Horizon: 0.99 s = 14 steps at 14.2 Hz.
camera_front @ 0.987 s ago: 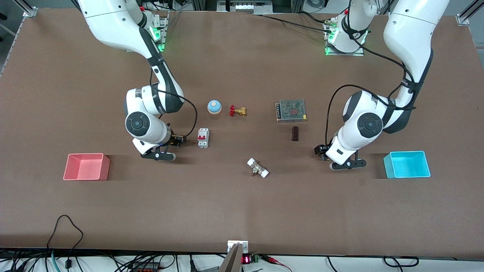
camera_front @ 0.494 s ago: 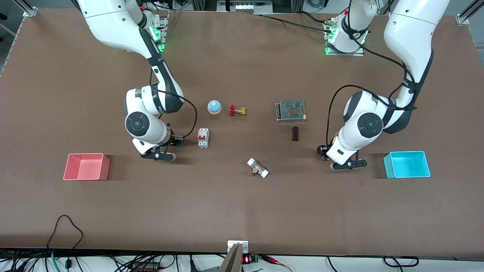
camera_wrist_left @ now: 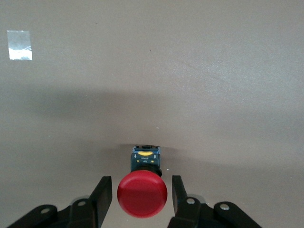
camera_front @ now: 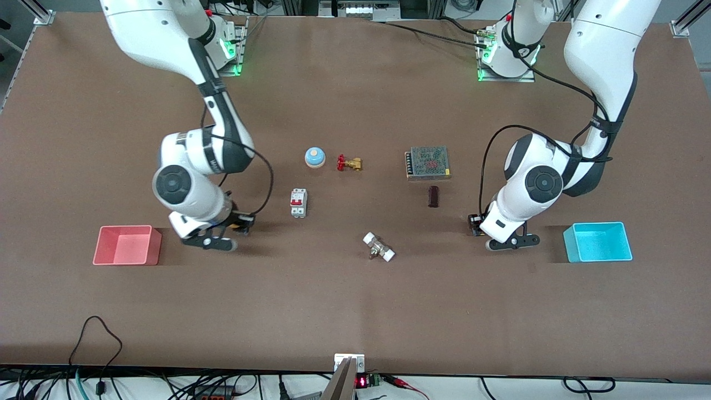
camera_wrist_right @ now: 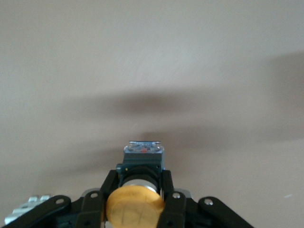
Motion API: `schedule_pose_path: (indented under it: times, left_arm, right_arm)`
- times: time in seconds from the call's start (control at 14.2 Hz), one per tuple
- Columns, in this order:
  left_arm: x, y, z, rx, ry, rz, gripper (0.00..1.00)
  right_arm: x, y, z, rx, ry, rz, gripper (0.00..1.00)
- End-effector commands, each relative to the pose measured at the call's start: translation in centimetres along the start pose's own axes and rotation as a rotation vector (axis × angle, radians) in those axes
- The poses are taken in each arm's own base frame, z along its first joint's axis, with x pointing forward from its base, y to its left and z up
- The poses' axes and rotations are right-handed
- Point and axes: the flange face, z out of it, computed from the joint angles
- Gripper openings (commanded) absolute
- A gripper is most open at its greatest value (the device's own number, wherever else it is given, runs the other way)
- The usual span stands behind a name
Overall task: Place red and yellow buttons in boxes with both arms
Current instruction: 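Carry the yellow button toward pink box while left gripper carries red button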
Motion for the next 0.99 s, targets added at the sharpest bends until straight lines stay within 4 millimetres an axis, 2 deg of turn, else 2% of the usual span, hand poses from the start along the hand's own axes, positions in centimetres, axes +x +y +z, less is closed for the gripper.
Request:
schedule_pose_path:
  times: [0.0,0.21,0.35,0.49,0.78,0.92]
  left_arm:
    - [0.1,0.1,0.2,0.013,0.016,-0.004,0.52]
    - [0.2,0.1,0.1,0.012,0.017,-0.005,0.43]
    - [0.4,-0.1,0.0,0.011,0.020,-0.009,0.37]
    - [0.9,-0.9,-0.9,0.010,0.031,-0.022,0.34]
    - [3.3,-4.0,-4.2,-0.001,0.080,-0.067,0.31]
    - [4.4,-5.6,-5.5,0.002,0.089,-0.083,0.30]
  right_arm:
    - [2.6,4.1,-2.2,-0.002,0.011,-0.014,0.01]
    - [3.7,9.1,-2.0,-0.016,-0.041,0.015,0.00]
    - [4.6,13.5,-2.1,-0.052,-0.049,-0.011,0.00]
    - [6.2,17.4,-3.9,-0.056,-0.046,-0.044,0.00]
    - [6.8,22.5,-4.4,-0.070,-0.091,-0.096,0.00]
    - [7.0,24.8,-3.5,-0.078,-0.102,-0.111,0.00]
